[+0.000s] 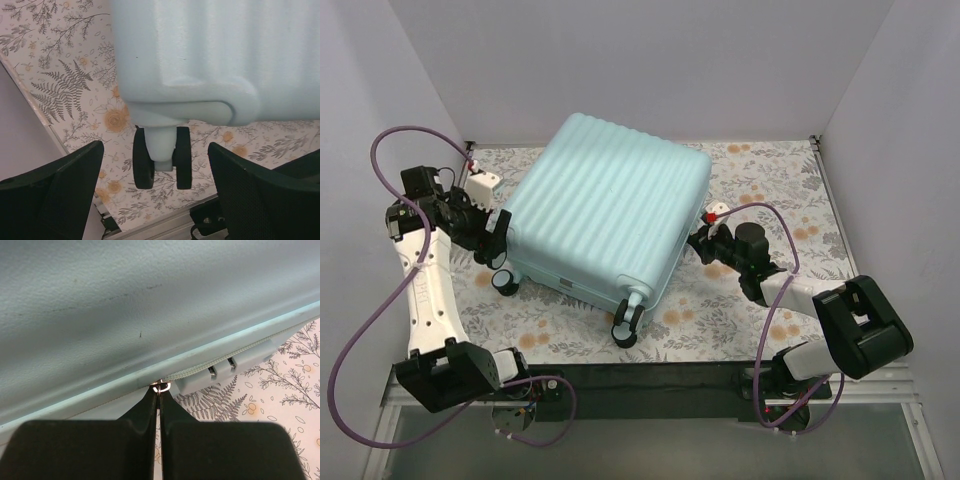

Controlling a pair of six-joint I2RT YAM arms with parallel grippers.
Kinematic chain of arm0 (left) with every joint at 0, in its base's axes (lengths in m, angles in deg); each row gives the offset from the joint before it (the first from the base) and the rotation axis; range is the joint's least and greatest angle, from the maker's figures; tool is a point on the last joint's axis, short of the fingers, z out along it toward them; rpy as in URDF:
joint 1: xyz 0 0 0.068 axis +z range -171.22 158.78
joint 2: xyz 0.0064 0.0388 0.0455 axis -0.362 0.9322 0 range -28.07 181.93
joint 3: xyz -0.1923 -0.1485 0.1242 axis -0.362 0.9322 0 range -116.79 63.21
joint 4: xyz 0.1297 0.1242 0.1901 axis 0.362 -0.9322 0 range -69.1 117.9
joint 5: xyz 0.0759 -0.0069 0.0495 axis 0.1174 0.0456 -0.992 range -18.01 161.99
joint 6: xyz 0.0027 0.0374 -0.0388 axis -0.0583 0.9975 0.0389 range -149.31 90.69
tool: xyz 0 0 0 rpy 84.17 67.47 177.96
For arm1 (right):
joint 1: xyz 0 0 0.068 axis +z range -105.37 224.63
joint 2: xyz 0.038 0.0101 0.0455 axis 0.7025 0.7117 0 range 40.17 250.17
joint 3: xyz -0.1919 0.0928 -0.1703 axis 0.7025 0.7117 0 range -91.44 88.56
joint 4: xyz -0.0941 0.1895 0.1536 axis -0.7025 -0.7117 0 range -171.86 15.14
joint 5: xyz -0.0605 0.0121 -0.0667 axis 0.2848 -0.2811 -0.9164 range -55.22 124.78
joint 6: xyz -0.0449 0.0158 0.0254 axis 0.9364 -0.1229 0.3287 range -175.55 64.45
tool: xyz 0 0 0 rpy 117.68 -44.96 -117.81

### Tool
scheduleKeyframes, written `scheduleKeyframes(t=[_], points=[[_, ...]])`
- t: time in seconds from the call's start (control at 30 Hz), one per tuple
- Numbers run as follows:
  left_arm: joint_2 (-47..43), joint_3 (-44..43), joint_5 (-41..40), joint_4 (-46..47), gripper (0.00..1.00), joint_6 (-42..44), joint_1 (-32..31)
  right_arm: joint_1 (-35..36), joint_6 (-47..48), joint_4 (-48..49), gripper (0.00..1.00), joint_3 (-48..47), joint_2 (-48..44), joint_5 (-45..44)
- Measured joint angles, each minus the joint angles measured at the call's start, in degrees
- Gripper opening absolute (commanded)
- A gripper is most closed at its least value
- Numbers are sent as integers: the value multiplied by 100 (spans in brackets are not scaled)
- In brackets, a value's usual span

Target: Pack the luggage

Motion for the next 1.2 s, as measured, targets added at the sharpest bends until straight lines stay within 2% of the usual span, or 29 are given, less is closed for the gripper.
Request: scheduleKeyframes(t=[0.1, 0.23, 0.33, 0.37, 0.57, 0.6, 1.0, 1.2], points=[[109, 208, -203, 229, 85, 184, 0, 2, 4, -31, 1, -13, -2, -2], [273, 389, -302, 267, 80, 332, 0, 2, 2, -42, 1, -15, -9, -4], [411, 566, -297, 304, 64, 350, 2, 2, 4, -68, 1, -15, -33, -4], [452, 636, -293, 299, 49, 334, 2, 2, 4, -79, 1, -15, -44, -4], [568, 719, -79, 238, 12, 173, -13, 68, 2, -236, 1, 111, -332, 48], [568, 721, -79, 247, 0, 164, -13, 105, 0, -286, 1, 164, -426, 63], [780, 664, -140, 249, 0, -192, -13, 238, 48, -597, 1, 345, -870, 0], [1272, 313, -138, 203, 0, -415, -17, -302, 321, -658, 1, 63, -538, 319]])
